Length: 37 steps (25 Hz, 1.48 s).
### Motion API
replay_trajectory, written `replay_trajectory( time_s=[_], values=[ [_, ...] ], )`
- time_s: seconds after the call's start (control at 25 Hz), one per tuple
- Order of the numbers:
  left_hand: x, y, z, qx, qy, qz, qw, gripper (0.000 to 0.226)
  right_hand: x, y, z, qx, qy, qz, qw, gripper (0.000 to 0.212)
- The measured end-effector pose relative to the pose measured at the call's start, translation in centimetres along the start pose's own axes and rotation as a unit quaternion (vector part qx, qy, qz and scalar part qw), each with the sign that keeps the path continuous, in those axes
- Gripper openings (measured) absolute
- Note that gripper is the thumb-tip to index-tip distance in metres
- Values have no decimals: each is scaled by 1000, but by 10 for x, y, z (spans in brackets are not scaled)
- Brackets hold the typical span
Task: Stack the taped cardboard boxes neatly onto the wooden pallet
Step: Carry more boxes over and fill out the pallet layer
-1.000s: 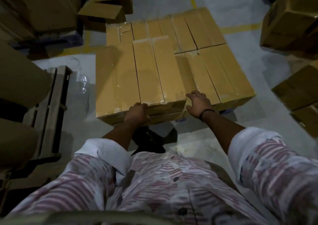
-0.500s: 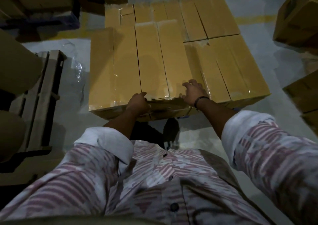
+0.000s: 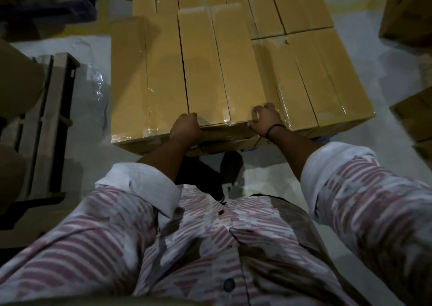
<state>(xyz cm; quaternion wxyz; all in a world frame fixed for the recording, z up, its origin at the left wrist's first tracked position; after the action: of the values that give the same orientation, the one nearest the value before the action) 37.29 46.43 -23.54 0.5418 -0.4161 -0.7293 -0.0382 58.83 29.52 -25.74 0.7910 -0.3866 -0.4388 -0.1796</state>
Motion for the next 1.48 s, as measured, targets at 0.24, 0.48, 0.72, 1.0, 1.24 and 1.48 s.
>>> replay_trajectory(
  time_s=[0.24,0.48,0.72,1.0,1.24,1.48],
  values=[
    [-7,3,1,30,-6,12,999,35,4,-1,-5,4,59,-4,998,72],
    [-10,-2,0,27,-8,24,999,31,6,-10,0,6,88,5,996,81],
    [15,-6,-23,7,27,43,999,23,26,-10,19,-4,39,76,996,90],
    [97,57,-61,-16,51,73,996,39,103,24,72,-40,62,63,995,79],
    [127,142,-98,-62,101,86,989,37,138,57,70,-82,141,20,986,67],
    [104,209,-132,-76,88,94,989,35,132,111,42,-110,233,7,966,52]
  ],
)
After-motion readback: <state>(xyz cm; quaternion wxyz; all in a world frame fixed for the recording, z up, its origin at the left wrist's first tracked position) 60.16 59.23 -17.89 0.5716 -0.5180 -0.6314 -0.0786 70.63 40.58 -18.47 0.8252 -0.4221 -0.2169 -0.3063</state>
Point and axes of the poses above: each hand's wrist, its own y-axis towards the middle knuckle, its own x-axis out of the back of the hand, z = x × y, the point moved 5 cm from there along y, towards the middle knuckle, and after that the axes turned 5 degrees about -y, right-handed, at the moved point
